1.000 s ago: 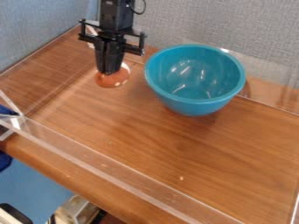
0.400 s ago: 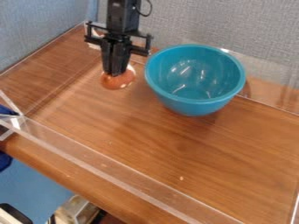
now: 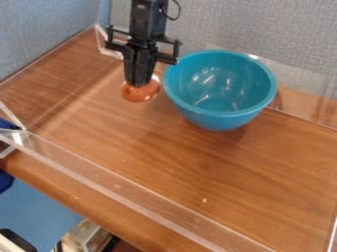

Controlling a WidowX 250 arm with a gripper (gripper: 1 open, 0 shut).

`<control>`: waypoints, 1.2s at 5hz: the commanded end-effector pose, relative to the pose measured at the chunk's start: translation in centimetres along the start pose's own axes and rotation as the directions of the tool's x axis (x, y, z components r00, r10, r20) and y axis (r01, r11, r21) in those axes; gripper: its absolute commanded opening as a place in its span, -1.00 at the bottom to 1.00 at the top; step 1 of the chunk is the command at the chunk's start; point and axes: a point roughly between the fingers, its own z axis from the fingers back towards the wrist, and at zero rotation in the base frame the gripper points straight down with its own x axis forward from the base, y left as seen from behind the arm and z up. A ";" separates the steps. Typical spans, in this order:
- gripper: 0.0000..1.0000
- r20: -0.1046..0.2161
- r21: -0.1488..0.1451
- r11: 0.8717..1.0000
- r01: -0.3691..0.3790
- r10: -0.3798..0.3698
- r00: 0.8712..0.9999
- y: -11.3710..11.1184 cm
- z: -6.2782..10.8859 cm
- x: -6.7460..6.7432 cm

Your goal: Remove the mushroom from inside the blue bowl and put it on the table

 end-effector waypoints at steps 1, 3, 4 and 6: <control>-1.00 0.047 0.005 1.000 -0.012 0.012 0.999 0.1 1.4 0.4; -1.00 0.042 -0.003 0.999 -0.035 0.035 0.999 0.2 1.4 0.1; -1.00 0.043 -0.008 0.999 -0.044 0.045 0.998 0.4 1.6 -0.2; -1.00 0.046 -0.018 0.998 -0.062 0.063 0.997 0.6 2.0 -0.7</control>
